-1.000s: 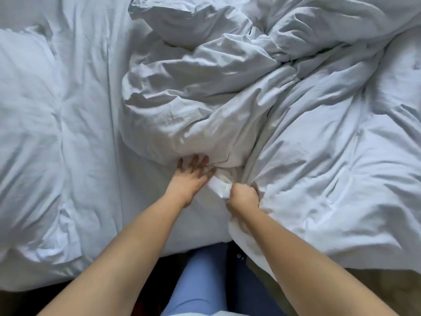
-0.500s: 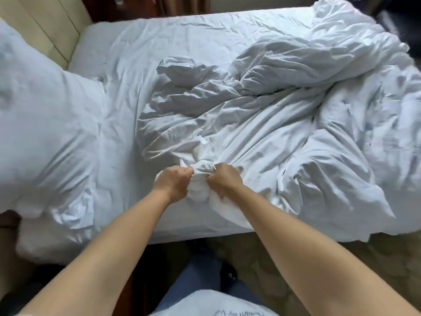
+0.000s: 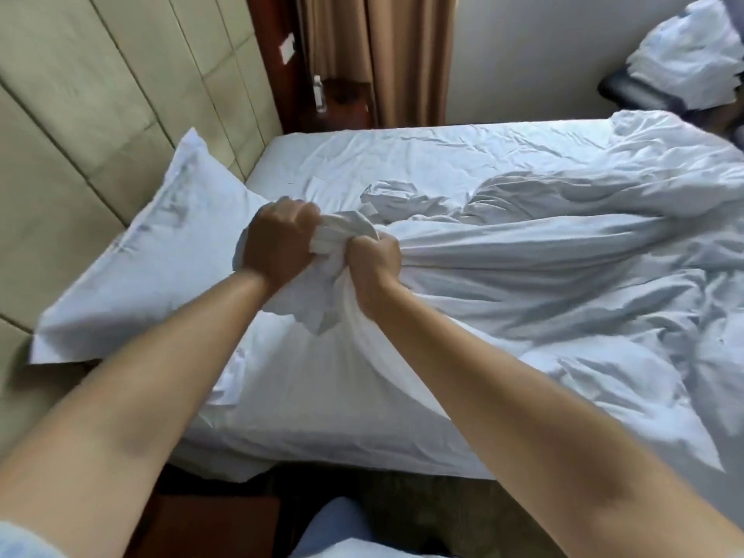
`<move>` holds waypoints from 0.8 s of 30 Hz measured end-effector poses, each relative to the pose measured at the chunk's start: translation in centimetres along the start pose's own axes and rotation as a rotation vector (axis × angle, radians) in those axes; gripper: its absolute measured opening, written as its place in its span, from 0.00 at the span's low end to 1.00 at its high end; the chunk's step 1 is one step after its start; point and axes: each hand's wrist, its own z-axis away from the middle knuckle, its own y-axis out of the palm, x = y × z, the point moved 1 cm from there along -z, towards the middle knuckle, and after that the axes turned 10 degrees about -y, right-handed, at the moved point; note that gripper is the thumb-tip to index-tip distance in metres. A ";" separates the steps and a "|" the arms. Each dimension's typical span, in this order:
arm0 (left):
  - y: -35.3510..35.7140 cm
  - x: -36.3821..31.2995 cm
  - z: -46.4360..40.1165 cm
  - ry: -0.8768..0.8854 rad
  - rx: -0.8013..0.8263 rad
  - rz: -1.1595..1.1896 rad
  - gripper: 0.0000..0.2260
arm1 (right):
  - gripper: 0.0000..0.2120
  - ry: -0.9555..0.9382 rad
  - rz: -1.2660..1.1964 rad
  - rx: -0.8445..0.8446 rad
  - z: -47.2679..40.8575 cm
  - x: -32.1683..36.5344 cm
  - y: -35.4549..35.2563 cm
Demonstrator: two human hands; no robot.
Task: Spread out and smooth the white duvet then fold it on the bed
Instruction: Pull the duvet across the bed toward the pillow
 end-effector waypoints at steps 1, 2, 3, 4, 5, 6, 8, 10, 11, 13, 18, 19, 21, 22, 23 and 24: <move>0.5 0.6 -0.4 0.010 0.006 0.003 0.09 | 0.07 -0.027 0.004 0.018 -0.6 -0.7 0.5; 1.7 1.2 -0.4 0.001 0.063 0.011 0.09 | 0.09 -0.039 0.046 0.063 -1.3 -2.1 0.8; 3.1 1.7 0.2 -0.042 0.190 0.013 0.11 | 0.10 -0.028 0.139 0.144 -1.9 -3.7 1.0; 4.6 2.1 1.1 -0.102 0.376 0.010 0.13 | 0.10 0.010 0.292 0.260 -2.3 -5.6 1.1; 6.1 2.4 2.7 -0.155 0.590 0.004 0.14 | 0.11 0.067 0.471 0.415 -2.6 -7.9 1.2; 7.6 2.7 4.5 -0.183 0.796 -0.011 0.16 | 0.11 0.135 0.642 0.587 -2.8 -10.4 1.5; 10.4 2.9 8.3 -0.168 1.126 -0.035 0.19 | 0.09 0.314 0.847 0.879 -2.6 -14.5 2.0; 13.1 3.4 10.9 -0.165 1.374 -0.037 0.24 | 0.09 0.460 0.841 0.948 -3.2 -17.4 2.7; 14.5 4.0 11.6 -0.191 1.458 -0.015 0.25 | 0.07 0.481 0.792 0.888 -4.0 -18.3 3.1; 16.8 5.9 11.9 -0.287 1.519 0.065 0.23 | 0.09 0.448 0.746 0.733 -5.8 -19.5 4.0; 22.1 10.8 12.1 -0.636 1.416 0.324 0.23 | 0.27 0.386 0.874 0.666 -8.4 -22.0 8.2; 23.1 11.5 12.3 -0.672 1.398 0.344 0.23 | 0.27 0.383 0.881 0.674 -8.6 -22.6 9.0; 24.9 12.7 12.9 -0.711 1.372 0.345 0.23 | 0.28 0.376 0.892 0.700 -8.8 -23.4 10.2; 25.7 13.0 13.1 -0.732 1.351 0.331 0.23 | 0.28 0.368 0.900 0.718 -8.9 -23.8 10.7; 26.4 13.3 13.2 -0.758 1.329 0.305 0.23 | 0.29 0.359 0.908 0.739 -9.1 -24.2 11.2; 27.2 13.5 13.3 -0.786 1.306 0.279 0.23 | 0.29 0.357 0.910 0.754 -9.3 -24.7 11.6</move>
